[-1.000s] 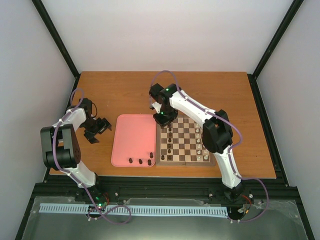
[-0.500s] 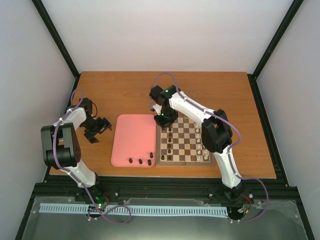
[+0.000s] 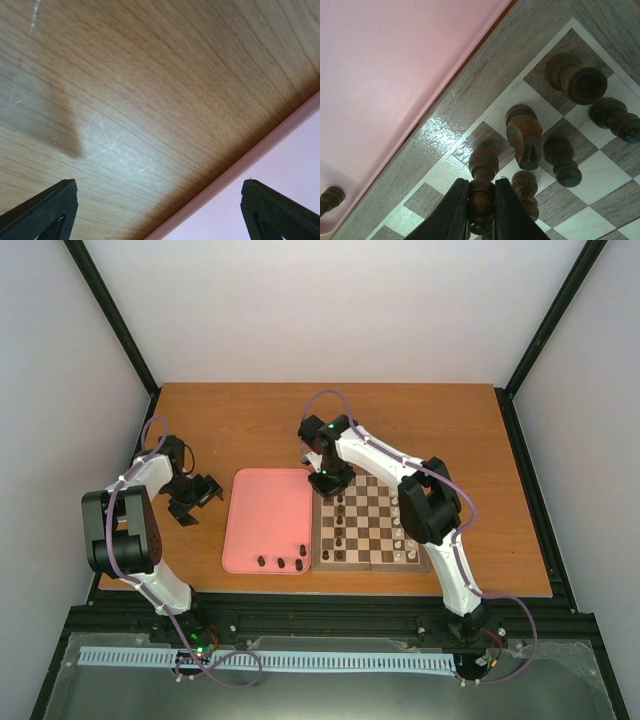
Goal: Set up the chess pieces on the board
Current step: Place the chess piece on the chessboard.
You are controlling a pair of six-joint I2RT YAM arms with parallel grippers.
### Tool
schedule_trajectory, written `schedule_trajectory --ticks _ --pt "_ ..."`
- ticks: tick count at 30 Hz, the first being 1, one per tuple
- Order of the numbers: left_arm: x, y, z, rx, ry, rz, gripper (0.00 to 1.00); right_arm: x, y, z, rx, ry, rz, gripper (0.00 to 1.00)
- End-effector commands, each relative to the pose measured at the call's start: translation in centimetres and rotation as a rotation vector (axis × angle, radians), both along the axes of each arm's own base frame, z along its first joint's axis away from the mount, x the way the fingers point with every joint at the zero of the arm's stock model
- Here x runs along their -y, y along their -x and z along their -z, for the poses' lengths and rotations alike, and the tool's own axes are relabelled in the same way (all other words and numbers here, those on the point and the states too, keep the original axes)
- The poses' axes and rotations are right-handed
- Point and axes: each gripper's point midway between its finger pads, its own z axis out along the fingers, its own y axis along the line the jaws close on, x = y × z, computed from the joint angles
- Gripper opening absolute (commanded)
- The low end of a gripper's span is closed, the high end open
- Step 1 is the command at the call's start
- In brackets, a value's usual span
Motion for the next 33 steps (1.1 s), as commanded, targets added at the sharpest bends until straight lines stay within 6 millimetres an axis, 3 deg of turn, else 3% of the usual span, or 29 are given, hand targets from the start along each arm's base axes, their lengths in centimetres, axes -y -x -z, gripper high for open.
schedule_trajectory --ticks 1,9,19,27,33 --pt "-0.2 -1.0 -0.6 0.027 0.002 0.01 1.0 0.0 -0.2 0.8 0.007 0.014 0.012 0.05" --pt "-0.1 -0.9 -0.6 0.026 0.004 0.01 1.0 0.1 0.0 1.2 0.0 0.013 0.011 0.08" --pt "-0.2 -1.0 -0.7 0.027 0.001 0.01 1.0 0.0 0.0 0.6 0.013 -0.004 0.006 0.2" --pt "-0.2 -1.0 -0.6 0.027 0.001 0.01 1.0 -0.3 0.1 -2.7 0.049 -0.037 0.007 0.27" --pt "-0.2 -0.9 -0.6 0.024 0.0 0.013 1.0 -0.8 2.3 -5.3 0.055 -0.048 -0.007 0.32"
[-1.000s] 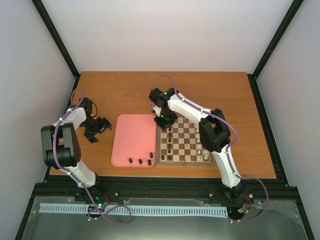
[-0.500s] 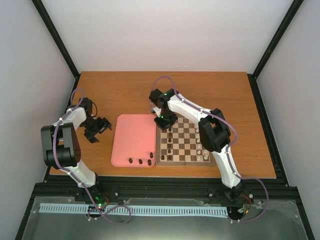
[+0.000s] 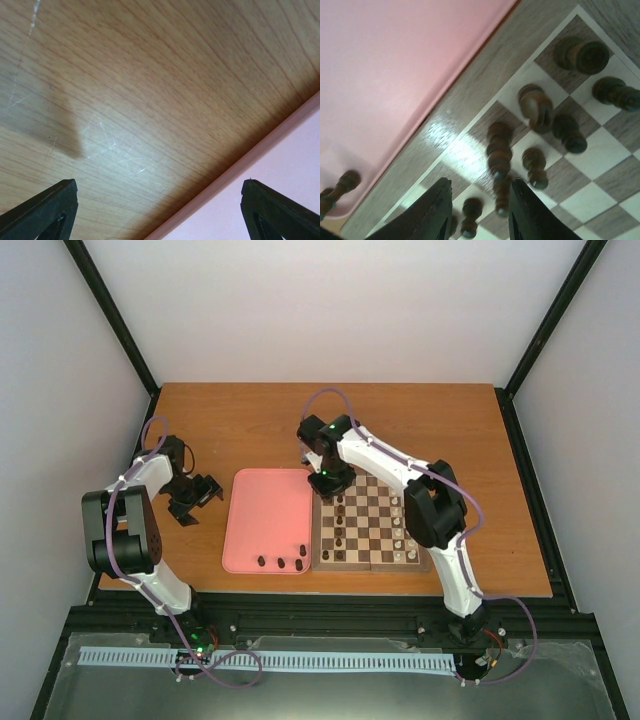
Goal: Set up the chess pieces on the board
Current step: Place the chess piece on the chessboard, then pick up the chess piece from the storage box.
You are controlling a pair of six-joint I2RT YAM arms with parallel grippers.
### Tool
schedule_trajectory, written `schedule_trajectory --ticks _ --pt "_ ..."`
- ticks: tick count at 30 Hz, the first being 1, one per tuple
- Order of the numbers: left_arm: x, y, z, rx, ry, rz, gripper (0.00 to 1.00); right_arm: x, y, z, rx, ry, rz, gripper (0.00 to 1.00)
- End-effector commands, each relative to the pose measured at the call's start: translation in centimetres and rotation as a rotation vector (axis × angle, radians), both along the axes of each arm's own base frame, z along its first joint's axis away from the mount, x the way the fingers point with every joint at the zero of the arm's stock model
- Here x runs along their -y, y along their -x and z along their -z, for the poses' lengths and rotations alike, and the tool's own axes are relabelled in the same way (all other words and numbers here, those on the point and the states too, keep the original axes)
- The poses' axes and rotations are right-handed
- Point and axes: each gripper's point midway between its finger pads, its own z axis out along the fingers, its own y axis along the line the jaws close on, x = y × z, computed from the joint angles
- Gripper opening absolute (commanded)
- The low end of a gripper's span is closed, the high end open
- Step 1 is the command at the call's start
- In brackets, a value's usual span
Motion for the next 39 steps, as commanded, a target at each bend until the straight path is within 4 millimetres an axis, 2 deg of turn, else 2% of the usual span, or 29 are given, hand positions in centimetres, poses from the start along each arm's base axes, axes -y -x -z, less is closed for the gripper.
schedule_trajectory --ticks 1,5,8,11,17,22,30,36,39 --pt "-0.2 -0.9 -0.7 0.028 -0.001 0.011 1.0 -1.0 2.1 -5.0 0.051 -0.048 -0.019 0.32" --pt "-0.3 -1.0 -0.8 0.03 -0.004 0.011 1.0 -2.5 4.6 -7.1 0.056 -0.089 -0.042 0.38" --pt "-0.3 -1.0 -0.8 0.031 -0.004 0.011 1.0 -4.2 7.1 -7.3 0.035 -0.103 -0.092 0.45" --pt "-0.2 -1.0 -0.7 0.03 -0.001 0.01 1.0 -6.1 9.4 -5.8 -0.002 -0.11 -0.145 0.47" --pt "-0.2 -0.9 -0.9 0.035 0.0 0.009 1.0 -8.8 12.0 -2.1 -0.068 -0.123 -0.19 0.47" --pt "-0.1 -0.7 -0.9 0.038 0.004 0.01 1.0 -8.4 12.0 0.1 -0.072 -0.077 -0.18 0.46" --pt "0.0 -0.6 -1.2 0.05 0.002 0.01 1.0 -8.3 12.1 1.1 -0.075 -0.075 -0.155 0.46" --pt "-0.2 -0.6 -1.7 0.065 -0.008 0.015 1.0 -8.0 11.5 -0.4 -0.003 -0.091 -0.145 0.46" --pt "-0.3 -0.5 -1.6 0.058 -0.016 0.016 1.0 -7.9 11.9 -1.3 0.018 -0.087 -0.167 0.46"
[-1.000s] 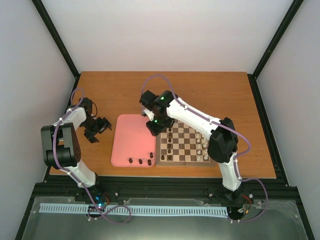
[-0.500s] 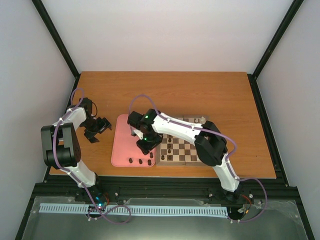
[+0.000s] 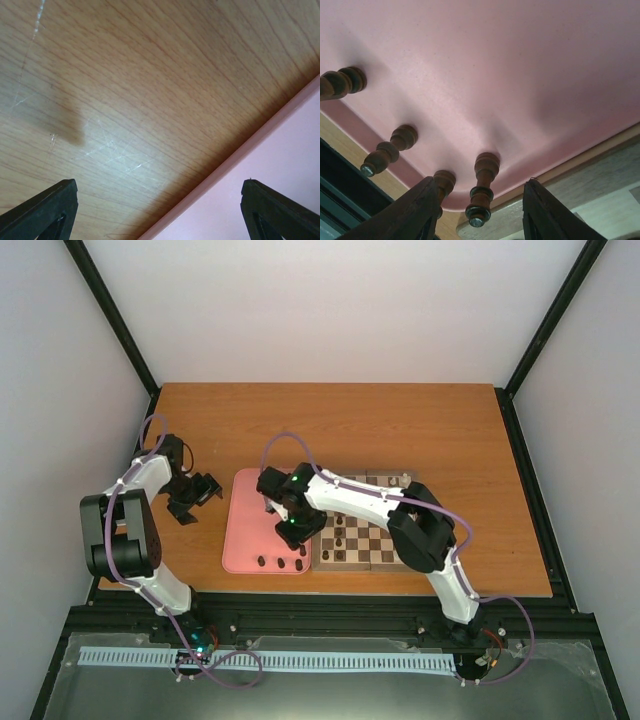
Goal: Set up the chess pieces on the board
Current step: Pick up the chess piece from the storage box.
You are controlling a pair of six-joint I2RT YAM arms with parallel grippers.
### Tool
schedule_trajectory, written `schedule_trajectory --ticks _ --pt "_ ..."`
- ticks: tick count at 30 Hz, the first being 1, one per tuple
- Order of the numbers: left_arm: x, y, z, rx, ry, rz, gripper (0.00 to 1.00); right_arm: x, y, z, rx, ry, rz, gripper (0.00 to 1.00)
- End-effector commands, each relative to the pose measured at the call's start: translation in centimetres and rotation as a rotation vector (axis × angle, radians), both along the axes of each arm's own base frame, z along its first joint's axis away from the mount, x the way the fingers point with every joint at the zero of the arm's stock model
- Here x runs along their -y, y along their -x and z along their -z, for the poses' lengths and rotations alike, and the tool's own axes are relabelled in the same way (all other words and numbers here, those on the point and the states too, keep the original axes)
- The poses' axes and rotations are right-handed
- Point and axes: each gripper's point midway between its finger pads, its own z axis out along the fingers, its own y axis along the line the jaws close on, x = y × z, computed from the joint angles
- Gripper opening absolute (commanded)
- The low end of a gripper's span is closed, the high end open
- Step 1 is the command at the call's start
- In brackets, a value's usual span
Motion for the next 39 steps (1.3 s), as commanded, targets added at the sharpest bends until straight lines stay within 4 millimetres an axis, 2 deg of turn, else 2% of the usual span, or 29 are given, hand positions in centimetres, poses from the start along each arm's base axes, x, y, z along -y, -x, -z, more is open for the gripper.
schedule_trajectory --ticks 1,8,14,21,39 --pt "-0.3 -0.4 -0.9 0.034 -0.015 0.013 1.0 -0.3 0.2 -3.1 0.082 -0.038 -0.016 0.46" --pt "-0.4 -0.5 -1.2 0.039 -0.023 0.017 1.0 -0.4 1.4 -5.0 0.131 -0.037 -0.016 0.46" --pt "-0.2 -0.2 -1.4 0.054 -0.02 0.019 1.0 -0.6 3.8 -5.9 0.129 -0.025 -0.054 0.46" --pt "0.0 0.0 -1.3 0.061 -0.011 0.018 1.0 -0.4 5.3 -4.7 0.071 -0.03 -0.05 0.46" --pt "0.1 -0.1 -0.9 0.054 -0.002 0.017 1.0 0.4 5.0 -1.4 0.013 -0.018 -0.038 0.42"
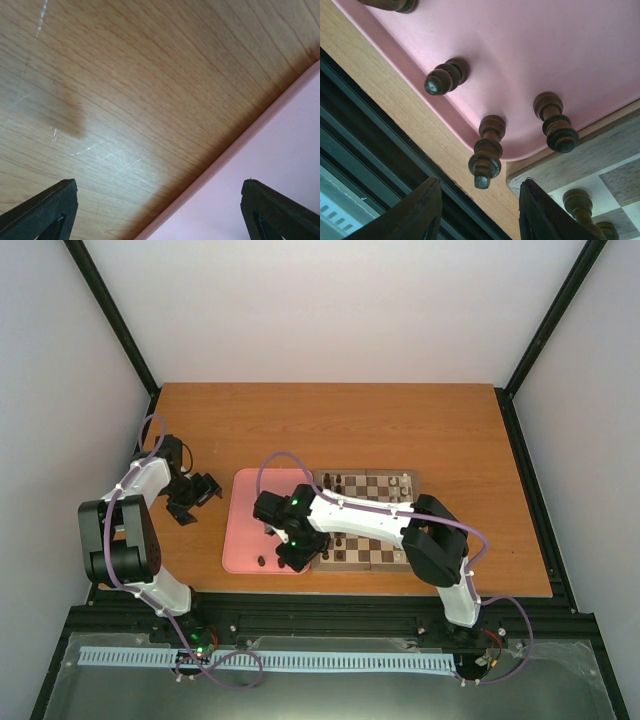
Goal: Set up the chess pieces on the board
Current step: Pick up the chess piece from the storage box.
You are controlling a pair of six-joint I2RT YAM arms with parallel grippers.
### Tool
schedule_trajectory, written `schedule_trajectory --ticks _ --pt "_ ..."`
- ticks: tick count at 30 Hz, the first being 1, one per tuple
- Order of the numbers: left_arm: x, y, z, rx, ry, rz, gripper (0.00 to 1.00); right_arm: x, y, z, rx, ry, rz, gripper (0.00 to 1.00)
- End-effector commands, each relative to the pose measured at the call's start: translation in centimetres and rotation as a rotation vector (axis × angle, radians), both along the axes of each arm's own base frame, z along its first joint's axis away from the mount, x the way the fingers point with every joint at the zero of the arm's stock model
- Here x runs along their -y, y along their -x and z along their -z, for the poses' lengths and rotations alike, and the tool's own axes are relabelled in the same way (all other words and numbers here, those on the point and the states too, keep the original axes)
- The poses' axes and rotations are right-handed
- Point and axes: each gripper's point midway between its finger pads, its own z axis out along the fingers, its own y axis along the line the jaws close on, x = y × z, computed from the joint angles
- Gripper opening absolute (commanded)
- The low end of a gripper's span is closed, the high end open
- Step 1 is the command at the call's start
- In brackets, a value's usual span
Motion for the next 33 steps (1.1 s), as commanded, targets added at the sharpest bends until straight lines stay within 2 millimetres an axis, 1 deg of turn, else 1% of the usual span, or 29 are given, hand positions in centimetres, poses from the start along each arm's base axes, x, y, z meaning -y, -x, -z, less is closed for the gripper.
schedule_trajectory --ticks 1,9,17,22,24,28,33 --pt "0.0 -0.4 -0.3 0.024 0.002 0.007 1.0 -0.4 -0.4 -0.1 -0.005 -0.043 0.007 0.41" --pt "-0.1 -0.5 -0.3 0.021 0.001 0.008 1.0 -0.5 -0.9 0.7 -0.011 -0.048 -0.011 0.37" --pt "-0.1 -0.6 -0.2 0.017 -0.002 0.009 1.0 -0.1 -1.0 1.7 -0.048 -0.043 0.001 0.35" --pt "-0.1 -0.7 -0.2 0.015 -0.002 0.008 1.0 -0.4 -1.0 1.8 -0.053 -0.056 -0.009 0.32" --pt "-0.2 -0.8 -0.2 0.016 -0.002 0.008 1.0 -0.4 -1.0 2.0 -0.057 -0.055 -0.013 0.3" --pt "-0.2 -0.7 -0.2 0.015 -0.003 0.009 1.0 -0.5 -1.0 2.1 -0.065 -0.057 -0.018 0.23" --pt "-0.1 -0.6 -0.1 0.013 -0.001 0.009 1.0 -0.5 -0.6 2.6 -0.084 -0.054 -0.024 0.22"
